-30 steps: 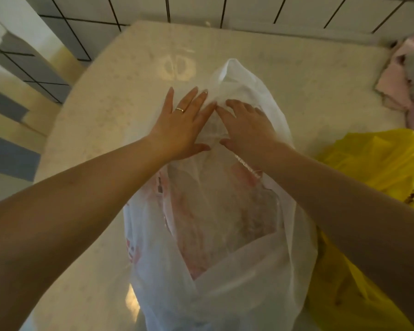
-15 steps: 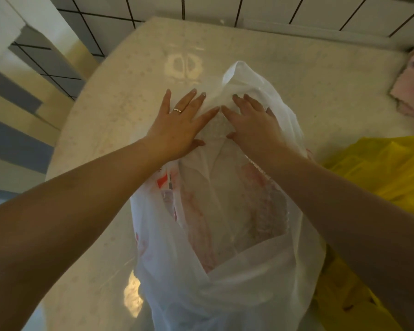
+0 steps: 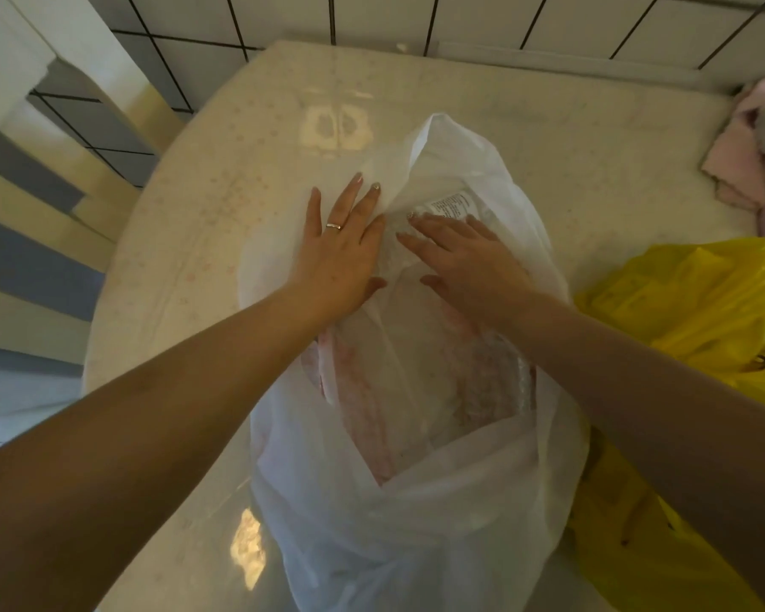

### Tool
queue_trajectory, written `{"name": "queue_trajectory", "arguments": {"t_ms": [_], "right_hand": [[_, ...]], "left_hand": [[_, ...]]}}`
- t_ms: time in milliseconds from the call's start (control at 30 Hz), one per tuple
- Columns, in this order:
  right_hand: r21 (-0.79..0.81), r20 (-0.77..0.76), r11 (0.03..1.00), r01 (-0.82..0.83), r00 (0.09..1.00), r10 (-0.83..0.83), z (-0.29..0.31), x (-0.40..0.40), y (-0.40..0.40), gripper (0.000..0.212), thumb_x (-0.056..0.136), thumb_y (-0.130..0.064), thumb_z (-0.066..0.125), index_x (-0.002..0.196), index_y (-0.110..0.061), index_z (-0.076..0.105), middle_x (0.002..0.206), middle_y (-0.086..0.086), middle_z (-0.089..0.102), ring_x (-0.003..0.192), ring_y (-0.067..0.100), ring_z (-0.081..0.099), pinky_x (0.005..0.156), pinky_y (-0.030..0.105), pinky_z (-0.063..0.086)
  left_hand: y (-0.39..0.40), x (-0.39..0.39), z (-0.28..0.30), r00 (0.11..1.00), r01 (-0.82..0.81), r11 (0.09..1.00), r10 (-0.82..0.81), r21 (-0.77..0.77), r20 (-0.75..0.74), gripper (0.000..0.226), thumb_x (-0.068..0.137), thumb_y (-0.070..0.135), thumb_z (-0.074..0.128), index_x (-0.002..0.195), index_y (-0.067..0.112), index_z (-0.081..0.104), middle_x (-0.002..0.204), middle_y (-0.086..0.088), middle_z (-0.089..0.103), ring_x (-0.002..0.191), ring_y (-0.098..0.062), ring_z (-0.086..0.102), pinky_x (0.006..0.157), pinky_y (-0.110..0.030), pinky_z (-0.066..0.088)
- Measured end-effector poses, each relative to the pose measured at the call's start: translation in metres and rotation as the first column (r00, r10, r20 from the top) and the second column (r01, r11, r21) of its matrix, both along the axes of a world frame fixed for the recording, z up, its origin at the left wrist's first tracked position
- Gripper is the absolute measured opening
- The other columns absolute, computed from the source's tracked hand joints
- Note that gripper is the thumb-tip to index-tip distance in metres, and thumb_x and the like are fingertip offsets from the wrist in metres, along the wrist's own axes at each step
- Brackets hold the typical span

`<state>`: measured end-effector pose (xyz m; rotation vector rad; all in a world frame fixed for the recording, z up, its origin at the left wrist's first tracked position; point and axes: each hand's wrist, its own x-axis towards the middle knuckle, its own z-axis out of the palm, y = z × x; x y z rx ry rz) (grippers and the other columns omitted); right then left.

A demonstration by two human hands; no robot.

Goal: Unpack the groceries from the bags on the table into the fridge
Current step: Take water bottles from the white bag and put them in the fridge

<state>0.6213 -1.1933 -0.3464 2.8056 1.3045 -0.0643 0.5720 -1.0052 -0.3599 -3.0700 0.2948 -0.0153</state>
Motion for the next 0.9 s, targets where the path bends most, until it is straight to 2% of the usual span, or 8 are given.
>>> {"name": "queue_trajectory", "arguments": {"t_ms": [133, 267, 367, 500, 600, 700, 800, 900], "right_hand": [[-0.108, -0.023, 0.991, 0.076, 0.997, -0.079, 0.005, -0.001, 0.005, 0.075, 0.087, -0.038, 0.059, 0.149, -0.024, 0.017, 0.156, 0.004, 0.018, 0.144, 0.025, 0.013, 0.113, 0.055, 0.012], [-0.108, -0.025, 0.994, 0.014, 1.000, -0.017, 0.004, -0.016, 0.008, 0.075, 0.087, -0.037, 0.059, 0.149, -0.021, 0.018, 0.156, 0.004, 0.020, 0.144, 0.026, 0.014, 0.112, 0.057, 0.009], [-0.079, -0.005, 0.996, -0.050, 0.999, 0.050, -0.002, -0.032, 0.006, 0.076, 0.081, -0.032, 0.067, 0.146, -0.017, 0.029, 0.152, 0.008, 0.030, 0.141, 0.031, 0.024, 0.111, 0.057, 0.015], [0.018, 0.030, 0.993, -0.118, 0.993, 0.118, -0.009, -0.061, -0.005, 0.079, 0.067, -0.026, 0.078, 0.137, -0.012, 0.045, 0.142, 0.012, 0.045, 0.131, 0.034, 0.042, 0.105, 0.056, 0.030], [0.056, 0.004, 0.990, -0.129, 0.992, 0.129, -0.009, -0.069, -0.010, 0.079, 0.066, -0.022, 0.079, 0.137, -0.011, 0.046, 0.141, 0.010, 0.047, 0.129, 0.031, 0.045, 0.104, 0.054, 0.034], [0.062, -0.046, 0.998, 0.010, 0.999, -0.007, 0.000, -0.059, -0.010, 0.079, 0.074, -0.025, 0.074, 0.143, -0.013, 0.036, 0.147, 0.011, 0.039, 0.135, 0.028, 0.037, 0.110, 0.048, 0.027], [0.029, -0.097, 0.982, 0.189, 0.978, -0.186, 0.013, -0.038, -0.013, 0.075, 0.088, -0.034, 0.059, 0.149, -0.018, 0.018, 0.156, 0.009, 0.014, 0.143, 0.025, 0.014, 0.115, 0.041, 0.013], [0.001, -0.223, 0.939, 0.344, 0.915, -0.336, 0.016, -0.019, -0.013, 0.077, 0.089, -0.039, 0.057, 0.149, -0.023, 0.012, 0.157, 0.009, 0.008, 0.143, 0.028, 0.013, 0.114, 0.047, 0.020]], "left_hand": [[-0.006, -0.004, 0.004, 1.000, -0.014, 1.000, 0.014, -0.011, 0.012, 0.076, 0.075, 0.048, 0.069, 0.131, 0.003, 0.046, 0.156, -0.014, 0.014, 0.144, -0.032, -0.003, 0.110, -0.062, -0.002], [-0.011, -0.028, 0.007, 0.997, -0.075, 0.997, 0.075, 0.006, -0.010, 0.074, 0.078, 0.051, 0.065, 0.132, 0.005, 0.044, 0.157, -0.014, 0.007, 0.143, -0.033, -0.011, 0.110, -0.061, -0.007], [-0.017, -0.054, 0.007, 0.989, -0.142, 0.990, 0.141, -0.021, -0.041, 0.076, 0.079, 0.050, 0.064, 0.136, 0.006, 0.040, 0.157, -0.015, 0.006, 0.143, -0.032, -0.014, 0.110, -0.060, -0.008], [-0.029, -0.085, 0.013, 0.988, -0.146, 0.983, 0.139, -0.109, -0.070, 0.076, 0.078, 0.042, 0.068, 0.136, 0.003, 0.039, 0.151, -0.013, 0.028, 0.145, -0.028, 0.001, 0.113, -0.054, -0.005], [-0.036, -0.090, 0.018, 0.979, -0.173, 0.967, 0.147, -0.186, -0.145, 0.078, 0.086, 0.043, 0.058, 0.145, 0.006, 0.022, 0.154, -0.008, 0.022, 0.145, -0.022, -0.004, 0.114, -0.043, -0.009], [-0.037, -0.079, 0.024, 0.979, -0.171, 0.948, 0.132, -0.270, -0.157, 0.084, 0.088, 0.040, 0.058, 0.148, 0.007, 0.009, 0.155, -0.010, 0.018, 0.145, -0.025, 0.005, 0.116, -0.038, 0.003], [-0.041, -0.056, 0.030, 0.969, -0.197, 0.917, 0.129, -0.348, -0.210, 0.086, 0.089, 0.038, 0.059, 0.149, 0.009, 0.004, 0.156, -0.012, 0.014, 0.142, -0.028, 0.018, 0.112, -0.037, 0.022], [-0.046, -0.032, 0.029, 0.956, -0.242, 0.891, 0.151, -0.383, -0.253, 0.086, 0.088, 0.041, 0.060, 0.149, 0.013, 0.006, 0.156, -0.009, 0.016, 0.137, -0.030, 0.029, 0.105, -0.041, 0.034]]}}
